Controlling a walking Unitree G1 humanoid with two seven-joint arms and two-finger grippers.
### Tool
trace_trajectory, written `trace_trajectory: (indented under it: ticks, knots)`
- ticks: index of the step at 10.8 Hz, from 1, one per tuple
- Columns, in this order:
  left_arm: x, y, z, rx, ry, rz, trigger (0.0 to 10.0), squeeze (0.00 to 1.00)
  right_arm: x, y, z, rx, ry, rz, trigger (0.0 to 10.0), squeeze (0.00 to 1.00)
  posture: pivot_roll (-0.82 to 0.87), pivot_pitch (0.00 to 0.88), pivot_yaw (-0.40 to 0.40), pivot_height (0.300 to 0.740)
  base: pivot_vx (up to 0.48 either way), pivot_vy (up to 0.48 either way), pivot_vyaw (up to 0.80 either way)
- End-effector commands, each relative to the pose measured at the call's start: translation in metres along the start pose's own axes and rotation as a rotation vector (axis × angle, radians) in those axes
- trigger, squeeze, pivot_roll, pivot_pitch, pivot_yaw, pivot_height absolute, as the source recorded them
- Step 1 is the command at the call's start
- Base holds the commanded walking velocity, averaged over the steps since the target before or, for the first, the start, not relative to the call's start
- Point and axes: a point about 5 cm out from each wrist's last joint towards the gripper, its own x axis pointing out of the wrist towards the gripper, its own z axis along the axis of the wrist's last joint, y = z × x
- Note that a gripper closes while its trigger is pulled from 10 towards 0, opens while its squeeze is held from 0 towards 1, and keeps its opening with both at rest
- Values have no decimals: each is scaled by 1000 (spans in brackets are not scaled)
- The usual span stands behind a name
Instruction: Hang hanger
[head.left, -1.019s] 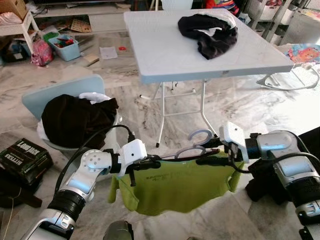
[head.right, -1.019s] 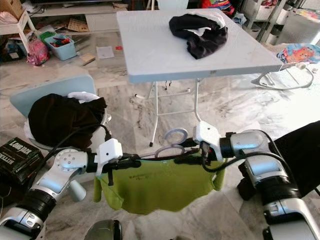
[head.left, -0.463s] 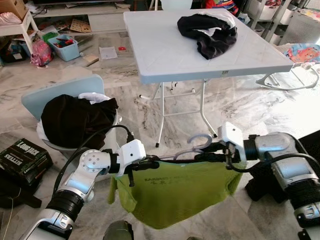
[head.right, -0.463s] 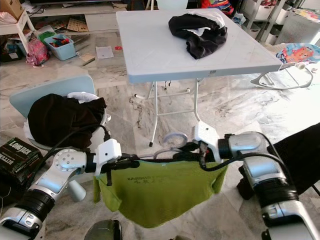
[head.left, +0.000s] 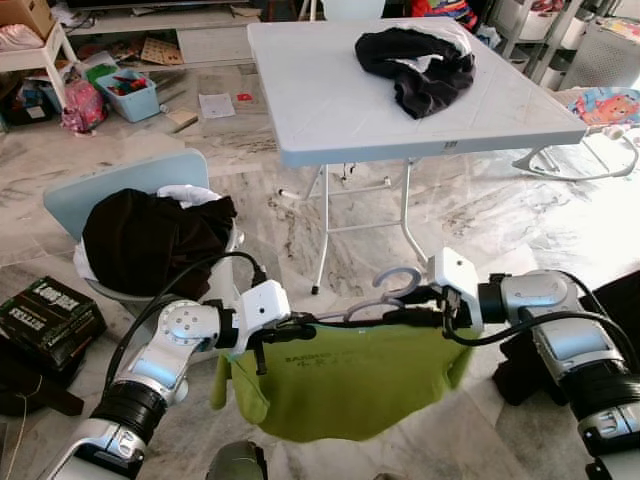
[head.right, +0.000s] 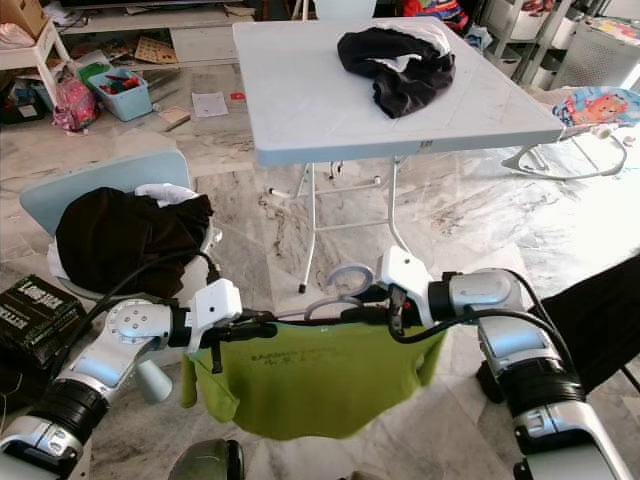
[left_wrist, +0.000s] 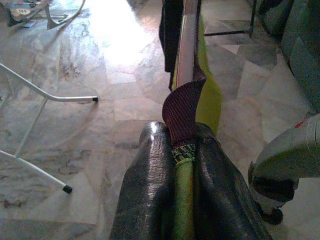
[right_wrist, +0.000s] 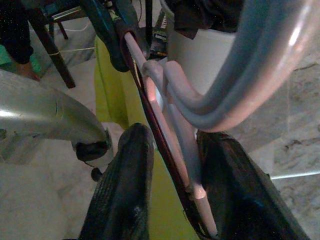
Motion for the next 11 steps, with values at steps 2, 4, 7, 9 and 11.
trace_trajectory:
  ticks: [2,4,7,9,11]
  knots:
    - [6,5,21,58,-82,9,0,0,13,9,-2,-10,1,72,10000,0,-84,0,-32,740,0,0,0]
    - [8,3,26,64,-100,-3,0,0,21,11,-7,0,-5,56,10000,0,-82,0,-31,740,0,0,0]
    - [7,0,25,66,-96,-19,0,0,15,-12,-3,-86,-23,-160,10000,0,-80,0,-28,740,0,0,0]
    - [9,-2,26,65,-96,-26,0,0,9,-18,-4,-57,-15,-147,10000,1000,-84,0,-29,740,0,0,0]
    - [8,-2,26,65,-93,-27,0,0,6,-15,-10,-62,21,-99,10000,1000,-82,0,-28,740,0,0,0]
